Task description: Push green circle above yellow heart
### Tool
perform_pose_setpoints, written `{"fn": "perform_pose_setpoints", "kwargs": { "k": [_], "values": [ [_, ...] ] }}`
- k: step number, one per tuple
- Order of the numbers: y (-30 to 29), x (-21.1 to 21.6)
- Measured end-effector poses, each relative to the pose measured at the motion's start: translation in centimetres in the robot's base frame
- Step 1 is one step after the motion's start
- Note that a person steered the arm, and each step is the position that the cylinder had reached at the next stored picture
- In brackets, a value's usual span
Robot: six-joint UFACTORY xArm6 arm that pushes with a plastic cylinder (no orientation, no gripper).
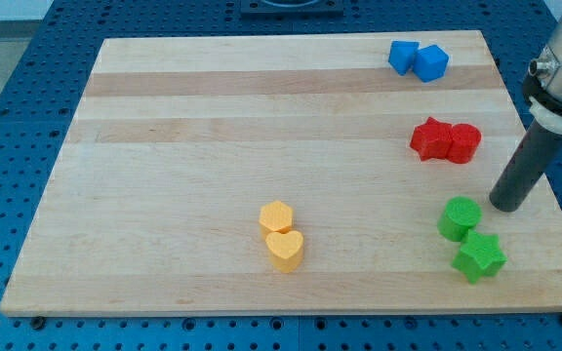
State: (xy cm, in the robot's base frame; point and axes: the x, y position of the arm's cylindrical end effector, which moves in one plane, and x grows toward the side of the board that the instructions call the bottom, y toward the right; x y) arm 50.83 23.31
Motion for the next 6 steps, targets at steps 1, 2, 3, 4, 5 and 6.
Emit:
{"fn": "perform_pose_setpoints", "kwargs": {
  "k": [1, 2, 3, 4, 5, 6],
  "values": [
    [-3.2, 0.7],
    [-3.6, 1.1],
    [-4.5, 1.6],
    [-2.7, 1.3],
    [-1.6, 1.7],
    [-1.5, 3.1]
  ]
}}
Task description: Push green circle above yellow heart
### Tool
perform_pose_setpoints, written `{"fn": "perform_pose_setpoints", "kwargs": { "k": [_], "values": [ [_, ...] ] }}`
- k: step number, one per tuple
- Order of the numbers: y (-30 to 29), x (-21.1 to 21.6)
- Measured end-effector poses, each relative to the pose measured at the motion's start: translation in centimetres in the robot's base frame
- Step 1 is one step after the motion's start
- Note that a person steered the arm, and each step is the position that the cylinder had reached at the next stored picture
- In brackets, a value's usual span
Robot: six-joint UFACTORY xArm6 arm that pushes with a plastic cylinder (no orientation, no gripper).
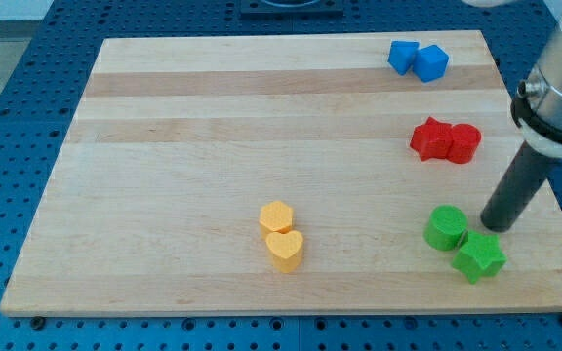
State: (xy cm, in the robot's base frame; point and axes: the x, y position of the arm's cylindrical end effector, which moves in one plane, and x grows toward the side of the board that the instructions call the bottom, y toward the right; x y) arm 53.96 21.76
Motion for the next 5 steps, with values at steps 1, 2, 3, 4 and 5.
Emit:
{"fn": "perform_pose_setpoints", "kwargs": {
  "k": [1, 2, 3, 4, 5],
  "values": [
    [-0.7, 0.3],
    [-3.4, 0.9],
    [-5.8, 1.4],
    [-8.1, 1.9],
    [-10.5, 2.6]
  ]
}}
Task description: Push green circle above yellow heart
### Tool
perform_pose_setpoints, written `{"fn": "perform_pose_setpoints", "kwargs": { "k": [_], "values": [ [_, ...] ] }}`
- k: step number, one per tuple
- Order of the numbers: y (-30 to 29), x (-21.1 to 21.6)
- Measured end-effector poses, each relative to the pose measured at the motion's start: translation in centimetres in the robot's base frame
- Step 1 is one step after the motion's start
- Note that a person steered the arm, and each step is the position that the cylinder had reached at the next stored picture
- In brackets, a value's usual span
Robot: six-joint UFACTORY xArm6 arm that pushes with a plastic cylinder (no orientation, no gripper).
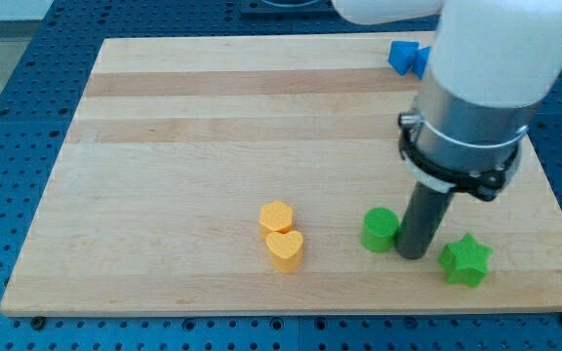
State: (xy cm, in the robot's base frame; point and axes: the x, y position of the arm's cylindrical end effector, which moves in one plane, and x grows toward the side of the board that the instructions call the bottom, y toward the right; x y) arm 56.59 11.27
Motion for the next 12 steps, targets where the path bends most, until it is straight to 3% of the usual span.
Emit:
{"fn": "perform_pose_setpoints", "kwargs": {
  "k": [2, 4, 6, 9, 10, 12],
  "values": [
    [-3.1, 0.4],
    [-1.2, 1.2],
    [-2.4, -1.1],
    [-4.5, -1.1],
    [-0.9, -1.1],
    [-1.4, -3.3]
  ]
}}
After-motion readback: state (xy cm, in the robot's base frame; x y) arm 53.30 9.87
